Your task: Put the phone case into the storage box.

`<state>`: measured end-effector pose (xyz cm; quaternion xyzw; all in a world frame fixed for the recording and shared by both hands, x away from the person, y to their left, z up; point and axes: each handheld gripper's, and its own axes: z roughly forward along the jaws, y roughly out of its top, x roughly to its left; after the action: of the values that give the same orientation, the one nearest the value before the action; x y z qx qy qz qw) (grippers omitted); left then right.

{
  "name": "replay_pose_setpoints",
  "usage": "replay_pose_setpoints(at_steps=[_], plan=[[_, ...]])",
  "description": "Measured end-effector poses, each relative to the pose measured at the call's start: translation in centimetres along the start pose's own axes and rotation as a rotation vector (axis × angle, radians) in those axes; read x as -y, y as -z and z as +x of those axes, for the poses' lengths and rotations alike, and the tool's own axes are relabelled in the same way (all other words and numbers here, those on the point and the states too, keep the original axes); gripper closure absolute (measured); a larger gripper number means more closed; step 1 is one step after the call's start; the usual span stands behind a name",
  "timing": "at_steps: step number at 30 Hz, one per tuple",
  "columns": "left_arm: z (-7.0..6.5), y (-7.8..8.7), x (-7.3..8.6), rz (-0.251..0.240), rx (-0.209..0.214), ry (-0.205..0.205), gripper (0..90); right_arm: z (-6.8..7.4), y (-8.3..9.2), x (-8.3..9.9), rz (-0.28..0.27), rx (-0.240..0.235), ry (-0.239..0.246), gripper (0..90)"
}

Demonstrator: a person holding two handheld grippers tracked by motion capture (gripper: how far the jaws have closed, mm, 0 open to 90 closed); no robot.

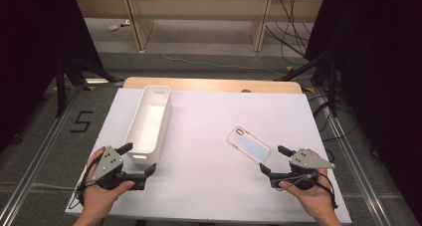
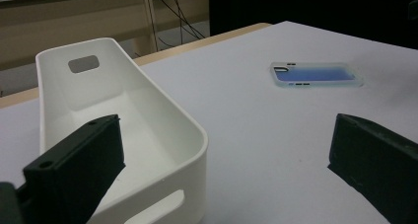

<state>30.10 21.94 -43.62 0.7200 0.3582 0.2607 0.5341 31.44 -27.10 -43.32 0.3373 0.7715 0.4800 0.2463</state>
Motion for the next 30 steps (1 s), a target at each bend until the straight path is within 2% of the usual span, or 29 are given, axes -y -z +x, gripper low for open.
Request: replay_pose_setpoints(at_steps=[5,6,8,11,12,17,20,24,26,28,30], plan=[[0.0,0.1,0.0,-0.002,-0.003,0.004,0.0,-0.1,0.1,-0.1,0.003,0.005,-0.019,15.7],[0.1,0.2,0.0,-0.002,-0.007,0.003,0.0,-0.1,0.3,-0.1,0.025,0.002,-0.018,15.7],[0.0,0.2,-0.1,-0.008,-0.01,0.006,0.0,-0.3,0.1,-0.1,-0.001,0.011,-0.015,15.8],[0.0,0.3,0.0,-0.007,-0.012,-0.006,0.0,-0.5,0.2,-0.1,0.01,0.021,-0.017,16.0],[0.0,0.4,0.1,-0.002,-0.008,-0.007,0.0,-1.1,0.2,-0.5,0.008,0.038,-0.012,16.4],[0.0,0.5,0.0,-0.017,-0.006,-0.003,0.0,-2.1,-0.2,-1.1,0.046,0.069,-0.008,19.2],[0.0,0.4,0.0,-0.017,-0.002,-0.003,0.0,-2.5,-0.4,-1.4,0.066,0.066,-0.008,19.2],[0.0,0.5,-0.1,-0.019,-0.001,-0.001,0.0,-3.7,-1.5,-2.7,0.083,0.084,0.014,21.8],[0.0,0.4,0.0,-0.026,0.003,0.0,0.0,-4.3,-2.2,-3.3,0.115,0.088,0.031,22.1],[0.0,0.5,-0.1,-0.023,0.001,-0.003,0.0,-4.9,-3.0,-3.7,0.124,0.101,0.051,24.8],[-0.1,0.5,-0.1,-0.021,0.002,-0.005,0.0,-5.5,-3.7,-3.9,0.158,0.101,0.049,25.6]])
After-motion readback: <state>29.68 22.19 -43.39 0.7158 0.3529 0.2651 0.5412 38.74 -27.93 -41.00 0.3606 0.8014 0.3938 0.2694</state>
